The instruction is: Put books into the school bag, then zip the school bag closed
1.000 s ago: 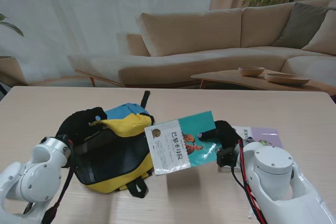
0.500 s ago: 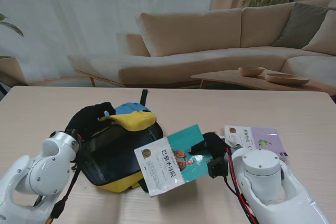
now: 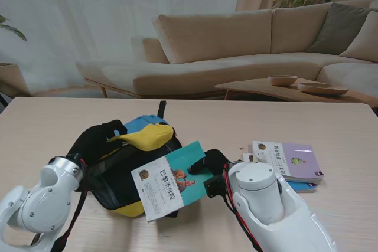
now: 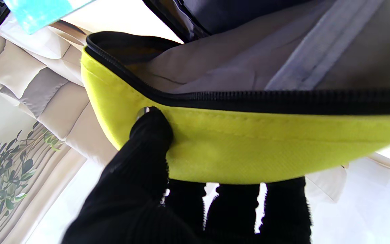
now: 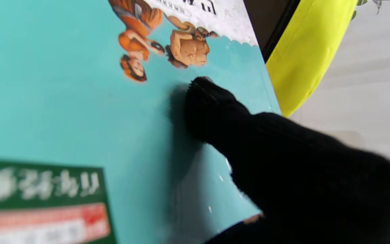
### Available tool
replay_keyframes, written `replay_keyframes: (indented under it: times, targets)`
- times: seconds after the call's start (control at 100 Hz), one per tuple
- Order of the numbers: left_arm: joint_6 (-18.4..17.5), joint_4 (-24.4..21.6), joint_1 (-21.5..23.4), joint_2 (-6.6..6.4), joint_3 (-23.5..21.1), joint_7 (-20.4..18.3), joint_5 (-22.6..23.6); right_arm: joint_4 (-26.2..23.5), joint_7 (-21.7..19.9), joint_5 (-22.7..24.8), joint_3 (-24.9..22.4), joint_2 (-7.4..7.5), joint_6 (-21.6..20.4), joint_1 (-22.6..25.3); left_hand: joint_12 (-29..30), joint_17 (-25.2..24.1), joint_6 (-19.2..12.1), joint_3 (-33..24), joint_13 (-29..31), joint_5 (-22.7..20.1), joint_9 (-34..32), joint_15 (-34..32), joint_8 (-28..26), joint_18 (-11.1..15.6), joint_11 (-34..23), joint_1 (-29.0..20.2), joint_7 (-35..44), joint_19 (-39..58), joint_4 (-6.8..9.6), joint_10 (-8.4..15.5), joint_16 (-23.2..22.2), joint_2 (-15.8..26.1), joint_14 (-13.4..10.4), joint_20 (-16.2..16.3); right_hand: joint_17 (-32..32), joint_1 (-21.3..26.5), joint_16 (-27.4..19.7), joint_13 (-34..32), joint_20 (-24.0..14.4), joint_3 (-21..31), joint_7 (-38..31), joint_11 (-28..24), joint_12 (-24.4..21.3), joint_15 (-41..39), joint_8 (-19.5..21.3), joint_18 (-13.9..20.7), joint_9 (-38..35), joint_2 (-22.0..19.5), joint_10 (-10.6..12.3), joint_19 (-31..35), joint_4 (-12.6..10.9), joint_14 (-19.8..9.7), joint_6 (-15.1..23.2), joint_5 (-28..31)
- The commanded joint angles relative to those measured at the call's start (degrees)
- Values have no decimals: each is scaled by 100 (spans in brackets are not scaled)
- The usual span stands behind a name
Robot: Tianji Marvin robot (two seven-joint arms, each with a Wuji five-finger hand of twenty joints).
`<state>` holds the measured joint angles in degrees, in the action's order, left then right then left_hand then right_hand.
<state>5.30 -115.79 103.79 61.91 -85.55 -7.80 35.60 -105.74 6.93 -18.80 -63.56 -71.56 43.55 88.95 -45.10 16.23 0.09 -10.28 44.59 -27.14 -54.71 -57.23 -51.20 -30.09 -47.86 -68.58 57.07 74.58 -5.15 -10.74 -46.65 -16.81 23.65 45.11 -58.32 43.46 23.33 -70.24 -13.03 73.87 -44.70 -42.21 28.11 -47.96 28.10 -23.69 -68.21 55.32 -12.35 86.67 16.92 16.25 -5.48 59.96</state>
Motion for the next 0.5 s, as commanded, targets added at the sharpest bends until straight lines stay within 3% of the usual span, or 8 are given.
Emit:
replay_keyframes:
  times: [0.0,0.49]
  targets:
    - [-34,-134,80,41,-26,-56,-25,28,-46,-79,112,-213,52,-61,-99,-113,-267,63,-60,135,15,23,-317,-45,-151,-538,483,-29,190,72,-102,491,204,146,-313,701,6,-390,-26,719,-979,-212,-34,-317,501,174,74,-538,-99,298,-69,17,961,977]
    - [-352,-245,284,42,-153,-48,-143,796,1561,-775,726,-1082,373,-772,-186,-164,-297,51,-110,137,40,80,-430,-27,-91,-538,474,-59,172,91,-117,519,205,141,-329,697,-41,-386,-16,712,-967,-257,-100,-301,505,176,97,-555,-88,309,-69,-5,967,960]
